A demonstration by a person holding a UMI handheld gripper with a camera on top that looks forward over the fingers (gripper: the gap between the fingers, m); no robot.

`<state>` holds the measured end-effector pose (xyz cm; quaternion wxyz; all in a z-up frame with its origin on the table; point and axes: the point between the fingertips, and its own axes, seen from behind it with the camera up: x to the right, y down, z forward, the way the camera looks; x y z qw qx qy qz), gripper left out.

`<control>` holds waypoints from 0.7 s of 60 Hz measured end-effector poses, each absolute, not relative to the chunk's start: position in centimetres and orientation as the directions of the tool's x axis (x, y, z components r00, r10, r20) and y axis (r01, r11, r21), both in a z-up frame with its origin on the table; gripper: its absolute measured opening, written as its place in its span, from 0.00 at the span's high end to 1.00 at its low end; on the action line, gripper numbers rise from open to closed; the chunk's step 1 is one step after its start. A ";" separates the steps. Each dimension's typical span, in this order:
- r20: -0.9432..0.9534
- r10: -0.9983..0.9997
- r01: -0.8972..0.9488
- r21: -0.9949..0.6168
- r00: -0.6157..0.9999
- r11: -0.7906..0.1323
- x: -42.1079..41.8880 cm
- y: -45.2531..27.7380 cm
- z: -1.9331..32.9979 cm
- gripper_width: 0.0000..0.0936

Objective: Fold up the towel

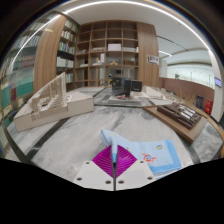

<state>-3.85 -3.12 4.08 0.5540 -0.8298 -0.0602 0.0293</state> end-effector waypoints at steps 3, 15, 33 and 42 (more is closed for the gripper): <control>-0.016 0.108 0.024 -0.933 0.994 -0.358 -2.0 -3.3 6.3 0.99; -0.086 -0.050 -0.098 -0.924 0.995 -0.370 8.8 -2.0 7.2 0.98; -0.058 -0.114 -0.107 -0.868 0.992 -0.485 15.6 -2.1 1.2 0.46; -0.081 -0.098 -0.119 -0.869 0.992 -0.480 16.2 -3.3 3.5 0.11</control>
